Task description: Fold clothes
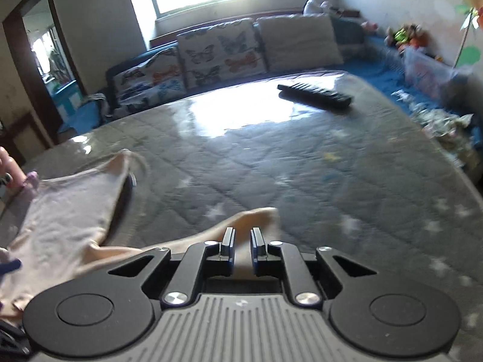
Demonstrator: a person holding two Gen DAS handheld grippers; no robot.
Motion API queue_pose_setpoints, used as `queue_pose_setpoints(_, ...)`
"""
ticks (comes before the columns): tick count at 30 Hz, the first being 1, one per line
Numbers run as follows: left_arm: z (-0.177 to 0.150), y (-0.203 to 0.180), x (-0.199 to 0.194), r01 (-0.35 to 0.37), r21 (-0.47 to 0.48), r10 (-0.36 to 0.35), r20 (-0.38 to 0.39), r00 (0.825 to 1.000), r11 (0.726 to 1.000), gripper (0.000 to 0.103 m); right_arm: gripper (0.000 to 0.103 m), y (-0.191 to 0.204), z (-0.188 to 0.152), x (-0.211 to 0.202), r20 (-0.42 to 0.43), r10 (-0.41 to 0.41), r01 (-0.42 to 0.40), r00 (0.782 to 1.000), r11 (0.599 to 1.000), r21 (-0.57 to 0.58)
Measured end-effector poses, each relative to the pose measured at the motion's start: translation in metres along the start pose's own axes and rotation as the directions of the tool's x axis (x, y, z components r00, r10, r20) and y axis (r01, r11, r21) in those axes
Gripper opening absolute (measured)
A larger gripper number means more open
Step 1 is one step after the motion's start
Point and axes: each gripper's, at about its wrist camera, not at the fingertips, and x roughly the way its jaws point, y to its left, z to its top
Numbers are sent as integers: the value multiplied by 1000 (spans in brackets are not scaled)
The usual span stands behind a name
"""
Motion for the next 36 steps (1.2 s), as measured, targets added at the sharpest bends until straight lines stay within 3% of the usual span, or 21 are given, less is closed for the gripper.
queue_pose_setpoints(3,0,0,0,1,-2,-1,1,1000,1000,102,18,6,6,18,-37,27,-26,999,999,40)
queue_pose_setpoints(12,-1,1,1,6,-11,-6,1,1000,1000,103,16,5,9,48,-102,34,-19,994,989,145)
queue_pose_setpoints(14,-1,2,1,6,-12,-6,1,1000,1000,103,4,7,10,46,-87,35,-23,996,990,137)
queue_pose_setpoints(24,-1,2,0,7,-17,-7,2,1000,1000,103,2,14,21,-9,92,103,-108,990,993,55)
queue_pose_setpoints(26,-2,2,0,8,-18,-8,4,1000,1000,103,2,2,13,-20,95,76,-83,993,994,69)
queue_pose_setpoints(32,-2,3,1,15,-17,-15,6,1000,1000,103,3,-35,-18,-26,-5,-82,83,997,992,100)
queue_pose_setpoints(36,-2,3,1,12,-16,-12,4,1000,1000,103,8,-27,-18,-24,9,-86,86,996,994,61)
